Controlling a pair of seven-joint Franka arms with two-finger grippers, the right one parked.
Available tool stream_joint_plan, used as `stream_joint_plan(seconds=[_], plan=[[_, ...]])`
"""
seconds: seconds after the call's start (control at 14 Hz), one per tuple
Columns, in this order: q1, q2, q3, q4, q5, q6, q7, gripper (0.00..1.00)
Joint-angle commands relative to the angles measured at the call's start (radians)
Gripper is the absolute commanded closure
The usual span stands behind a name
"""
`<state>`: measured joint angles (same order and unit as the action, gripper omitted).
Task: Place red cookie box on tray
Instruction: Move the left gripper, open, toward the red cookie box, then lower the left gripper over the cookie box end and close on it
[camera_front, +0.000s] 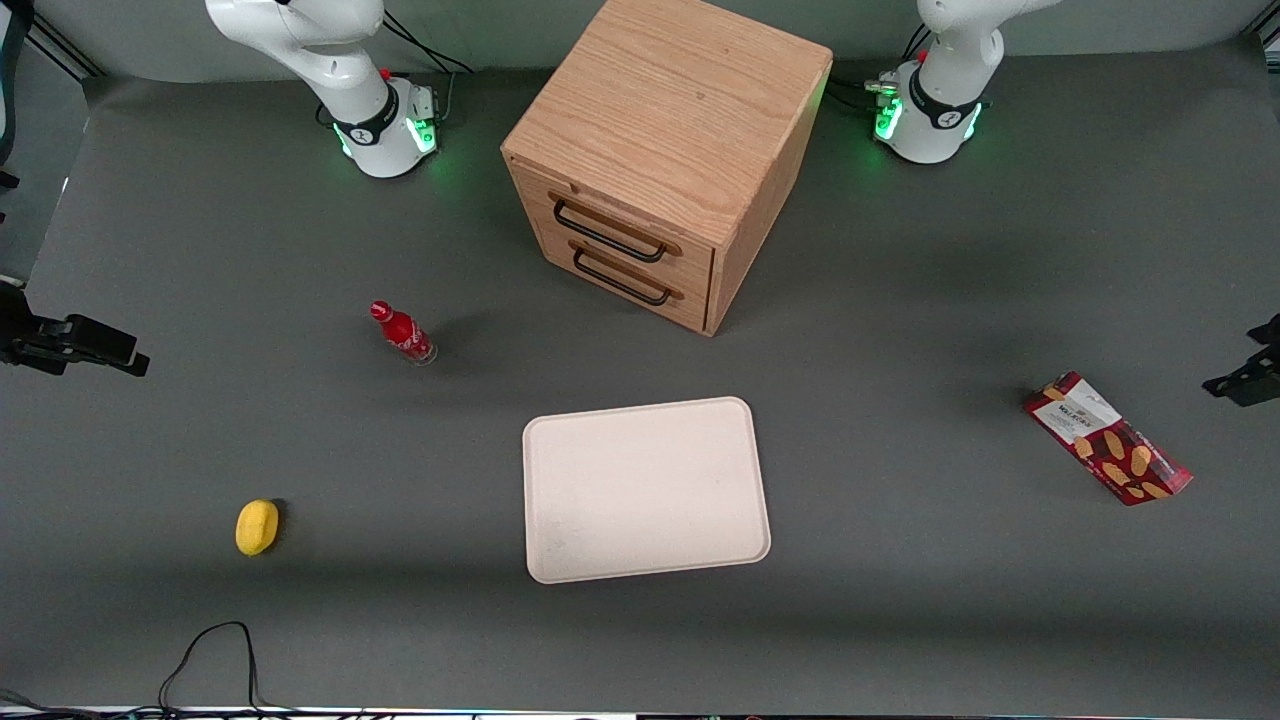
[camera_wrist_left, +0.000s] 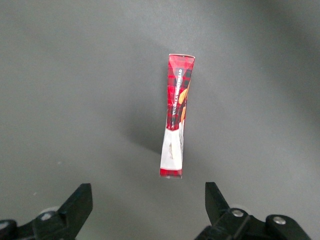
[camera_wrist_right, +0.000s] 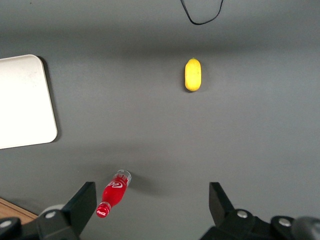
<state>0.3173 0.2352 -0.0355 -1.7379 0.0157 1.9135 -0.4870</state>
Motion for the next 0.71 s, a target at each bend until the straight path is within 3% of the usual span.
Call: stream_joint_plan(seconds=[0.0, 0.64], plan=[[-0.006, 0.050, 0.000, -0.055, 0.010, 0.111, -0.028, 0.00], [-0.012, 0.193, 0.000, -0.111, 0.004, 0.384, -0.088, 0.00]])
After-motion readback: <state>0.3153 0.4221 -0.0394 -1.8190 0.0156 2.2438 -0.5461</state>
